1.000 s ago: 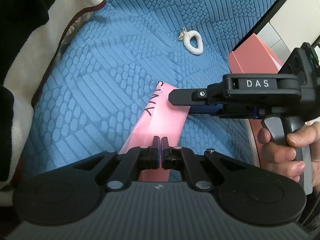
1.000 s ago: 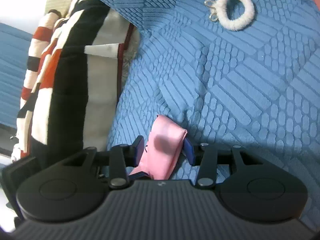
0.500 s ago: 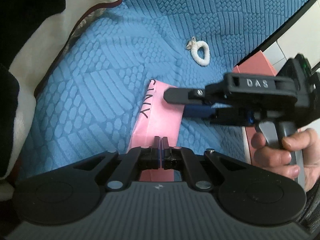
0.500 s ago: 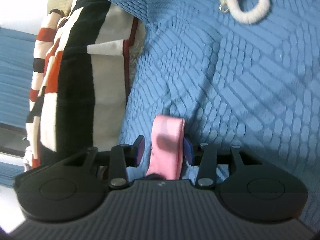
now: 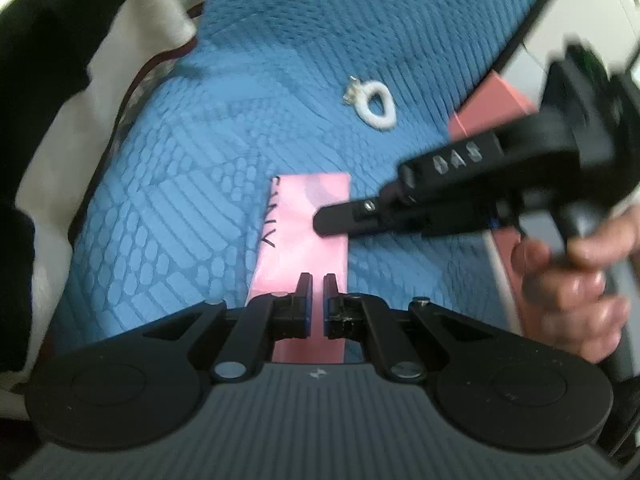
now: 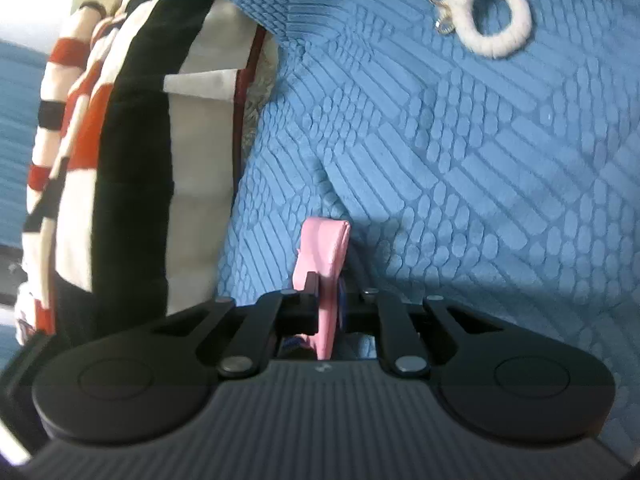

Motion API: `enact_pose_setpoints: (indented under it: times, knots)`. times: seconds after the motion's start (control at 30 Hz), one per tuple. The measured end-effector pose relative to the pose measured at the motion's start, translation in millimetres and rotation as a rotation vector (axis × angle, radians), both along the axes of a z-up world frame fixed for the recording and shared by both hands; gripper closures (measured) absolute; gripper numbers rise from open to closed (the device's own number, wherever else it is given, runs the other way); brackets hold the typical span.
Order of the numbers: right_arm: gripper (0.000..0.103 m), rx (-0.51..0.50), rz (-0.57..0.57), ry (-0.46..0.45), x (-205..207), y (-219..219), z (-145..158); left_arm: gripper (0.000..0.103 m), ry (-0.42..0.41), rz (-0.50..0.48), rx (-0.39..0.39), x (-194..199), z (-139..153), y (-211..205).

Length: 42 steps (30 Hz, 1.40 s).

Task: Organize objects
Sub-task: 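Lift the pink strip with the right gripper while the left gripper grasps it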

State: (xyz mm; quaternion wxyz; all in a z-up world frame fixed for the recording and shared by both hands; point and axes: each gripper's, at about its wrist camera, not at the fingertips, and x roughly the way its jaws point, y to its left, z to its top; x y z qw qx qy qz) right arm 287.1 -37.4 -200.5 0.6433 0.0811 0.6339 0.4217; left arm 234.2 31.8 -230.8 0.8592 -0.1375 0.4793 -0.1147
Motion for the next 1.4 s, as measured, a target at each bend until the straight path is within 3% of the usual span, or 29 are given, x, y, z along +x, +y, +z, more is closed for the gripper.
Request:
enact_pose_setpoints:
  times: [0.3,0.43,0.5,0.6,0.67,0.73,0.8,0.9,1.03,1.23,1.3,1.33,1.4]
  knots:
    - [0.093,-0.009,-0.016,-0.043,-1,-6,27,0.098,0.035,-0.138,0.182,17,32,-27]
    - [0.093,-0.005,-0.046,-0.061,3,-9,39,0.097,-0.001,-0.196,0.204,14,42,-33]
    - [0.093,-0.003,-0.069,-0.068,5,-13,42,0.096,-0.012,-0.188,0.167,11,43,-31]
    - [0.093,-0.007,-0.104,-0.071,7,-20,44,0.089,-0.05,-0.193,0.032,4,46,-23]
    - [0.093,-0.012,-0.123,-0.07,9,-23,45,0.065,-0.065,-0.159,-0.047,-2,45,-15]
    - [0.093,-0.021,-0.134,-0.078,8,-26,46,0.061,-0.07,-0.148,-0.074,-7,41,-14]
    - [0.093,-0.023,-0.146,-0.091,7,-29,48,0.06,-0.099,-0.147,-0.029,-13,40,-20]
    - [0.093,-0.032,-0.165,-0.096,3,-35,50,0.047,-0.17,-0.106,0.07,-22,40,-34]
    - [0.093,-0.028,-0.19,-0.102,-3,-42,56,0.047,-0.226,-0.022,0.148,-32,38,-53]
    - [0.093,0.004,-0.21,-0.084,-14,-50,68,0.047,-0.282,-0.03,0.351,-35,24,-90]
    - [0.093,0.017,-0.196,-0.096,-16,-50,71,0.051,-0.301,-0.035,0.416,-33,19,-96]
    - [0.093,0.024,-0.191,-0.104,-17,-49,72,0.063,-0.306,-0.031,0.444,-32,16,-97]
    - [0.089,0.056,-0.177,-0.114,-18,-49,71,0.073,-0.303,-0.009,0.426,-31,12,-91]
